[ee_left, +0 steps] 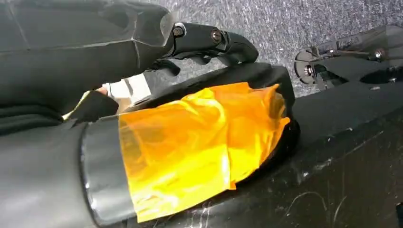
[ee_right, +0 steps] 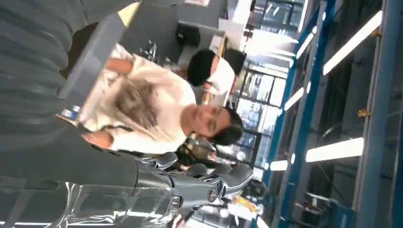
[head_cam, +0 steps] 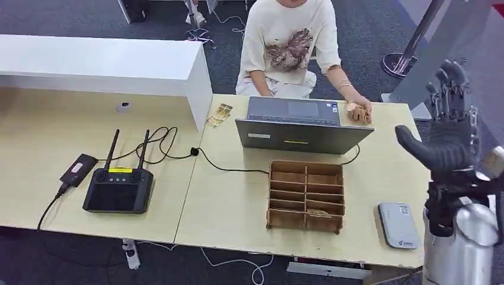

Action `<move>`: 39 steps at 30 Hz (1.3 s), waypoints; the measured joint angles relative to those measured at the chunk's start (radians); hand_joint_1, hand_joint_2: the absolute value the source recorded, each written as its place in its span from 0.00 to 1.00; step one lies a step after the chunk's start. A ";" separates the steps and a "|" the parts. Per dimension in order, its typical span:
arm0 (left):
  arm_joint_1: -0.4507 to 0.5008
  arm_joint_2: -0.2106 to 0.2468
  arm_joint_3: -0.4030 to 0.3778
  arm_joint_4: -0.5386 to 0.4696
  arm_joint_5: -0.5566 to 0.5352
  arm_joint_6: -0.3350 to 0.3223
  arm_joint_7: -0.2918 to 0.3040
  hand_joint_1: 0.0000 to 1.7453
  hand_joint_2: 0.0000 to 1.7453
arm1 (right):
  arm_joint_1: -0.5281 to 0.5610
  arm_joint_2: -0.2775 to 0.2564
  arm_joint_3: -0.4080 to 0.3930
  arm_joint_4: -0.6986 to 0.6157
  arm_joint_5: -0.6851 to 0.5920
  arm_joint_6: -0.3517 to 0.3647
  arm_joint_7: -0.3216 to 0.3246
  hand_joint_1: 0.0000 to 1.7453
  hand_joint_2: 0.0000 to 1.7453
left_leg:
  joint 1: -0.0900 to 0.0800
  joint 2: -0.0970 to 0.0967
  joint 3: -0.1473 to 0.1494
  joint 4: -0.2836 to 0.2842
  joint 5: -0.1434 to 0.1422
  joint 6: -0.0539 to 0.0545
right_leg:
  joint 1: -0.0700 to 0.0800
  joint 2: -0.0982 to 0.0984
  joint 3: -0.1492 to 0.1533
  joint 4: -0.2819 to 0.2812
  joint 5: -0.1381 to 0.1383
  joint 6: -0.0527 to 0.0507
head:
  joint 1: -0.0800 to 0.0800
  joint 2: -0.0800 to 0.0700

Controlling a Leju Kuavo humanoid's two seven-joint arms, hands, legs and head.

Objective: Pass the card to the sensor for recognition and then transmit it.

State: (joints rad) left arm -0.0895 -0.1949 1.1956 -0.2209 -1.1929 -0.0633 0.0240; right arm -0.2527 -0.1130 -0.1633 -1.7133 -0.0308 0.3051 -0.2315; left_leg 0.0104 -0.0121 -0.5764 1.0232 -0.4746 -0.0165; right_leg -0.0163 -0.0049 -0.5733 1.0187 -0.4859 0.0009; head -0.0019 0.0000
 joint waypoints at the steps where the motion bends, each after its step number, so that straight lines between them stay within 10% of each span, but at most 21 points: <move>1: 0.000 0.000 0.002 0.000 0.000 0.000 0.001 0.00 0.00 | 0.034 -0.015 -0.009 -0.012 -0.013 0.006 -0.005 0.00 1.00 | 0.000 0.001 0.000 0.000 0.000 0.000 | 0.000 0.001 0.000 0.000 0.000 0.000 | 0.000 0.000; 10: 0.000 -0.002 0.026 0.000 0.016 0.008 0.010 0.00 0.00 | 0.340 -0.133 -0.058 -0.165 -0.184 0.131 -0.066 0.00 1.00 | 0.000 -0.003 -0.001 0.000 0.000 0.000 | 0.000 -0.004 0.001 -0.001 -0.002 0.001 | 0.000 0.000; 16: -0.002 -0.006 0.036 0.000 0.017 0.017 0.027 0.00 0.00 | 0.594 -0.117 -0.075 -0.299 -0.151 0.254 -0.155 0.00 1.00 | 0.000 0.000 0.000 -0.001 -0.003 -0.001 | 0.000 -0.001 0.000 0.000 -0.004 -0.001 | 0.000 0.000; 30: -0.003 -0.007 0.043 0.000 0.014 0.019 0.029 0.00 0.00 | 0.697 -0.088 -0.026 -0.347 -0.133 0.232 -0.161 0.00 1.00 | 0.000 0.001 0.002 0.000 -0.003 -0.001 | 0.000 0.001 0.001 0.000 -0.004 -0.001 | 0.000 0.000; 39: -0.006 -0.010 0.042 0.000 -0.031 0.027 0.030 0.00 0.00 | 0.696 0.136 0.163 -0.247 0.153 -0.017 -0.191 0.00 1.00 | 0.001 0.002 0.002 -0.002 -0.003 -0.002 | 0.001 0.002 0.000 0.002 -0.005 -0.002 | 0.000 0.000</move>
State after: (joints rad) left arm -0.0952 -0.2049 1.2379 -0.2213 -1.2234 -0.0366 0.0538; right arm 0.4437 0.0225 0.0001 -1.9603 0.1221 0.2883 -0.4222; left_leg 0.0113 -0.0100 -0.5740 1.0213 -0.4774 -0.0187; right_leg -0.0153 -0.0028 -0.5732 1.0207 -0.4909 -0.0014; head -0.0023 0.0000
